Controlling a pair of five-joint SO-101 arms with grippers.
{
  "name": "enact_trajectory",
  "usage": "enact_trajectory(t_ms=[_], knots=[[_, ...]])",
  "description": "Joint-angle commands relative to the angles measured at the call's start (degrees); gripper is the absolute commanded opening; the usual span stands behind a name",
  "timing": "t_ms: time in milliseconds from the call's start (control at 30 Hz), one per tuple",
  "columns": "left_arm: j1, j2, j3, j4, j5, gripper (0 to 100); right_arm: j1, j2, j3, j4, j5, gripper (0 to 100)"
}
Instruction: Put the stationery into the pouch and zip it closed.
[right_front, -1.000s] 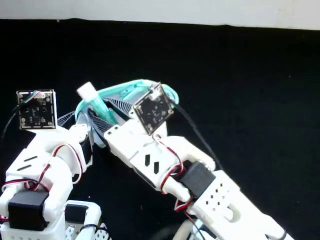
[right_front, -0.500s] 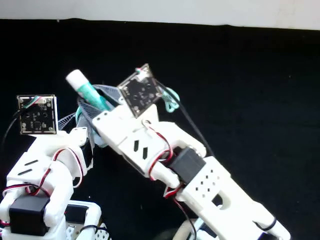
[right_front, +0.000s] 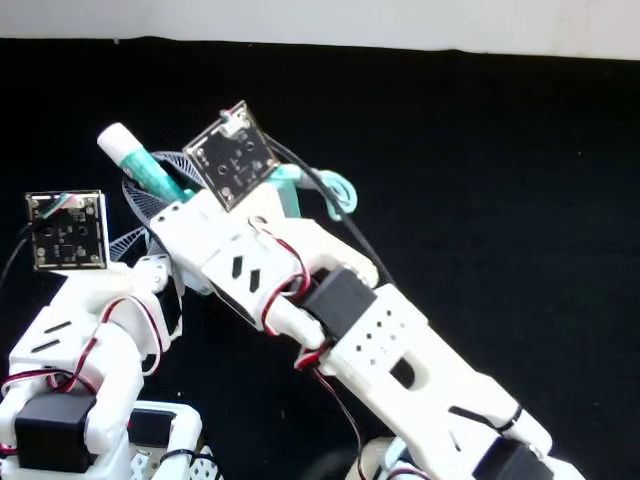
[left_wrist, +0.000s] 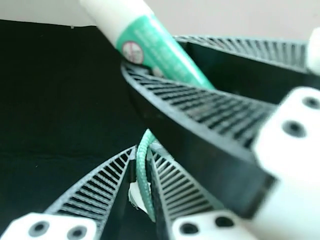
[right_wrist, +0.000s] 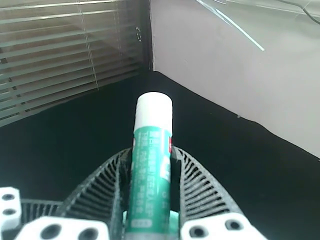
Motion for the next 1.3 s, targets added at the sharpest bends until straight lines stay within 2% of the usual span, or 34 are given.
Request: enact_trajectory(t_ms=[0, 167, 367, 600, 933, 1267], knots=[[-0.92, 0.31, -0.57, -1.32, -0.53, 1, -0.4, 0.04, -0.66, -1.01, 0.62, 0.5], [-4.79, 0.13, -0.57, -1.41, -0.53, 1, 0.4, -5.49, 7.52, -1.36, 0.62, 0.5], [-5.67, 0.22, -0.66, -1.41, -0.53, 1, 0.92, -11.03, 20.18, -8.13, 0.62, 0.5], [-6.99, 0.22, -0.66, -1.41, -0.53, 1, 1.27, -12.62, 24.92, -9.45, 0.53, 0.5], [-6.99, -0.22, -0.4, -1.41, -0.53, 1, 1.27, -11.91, 9.8, 8.13, 0.88, 0.5], [-6.73, -0.22, -0.31, -1.41, -0.53, 1, 1.19, -12.44, 3.3, 20.7, 0.97, 0.5]])
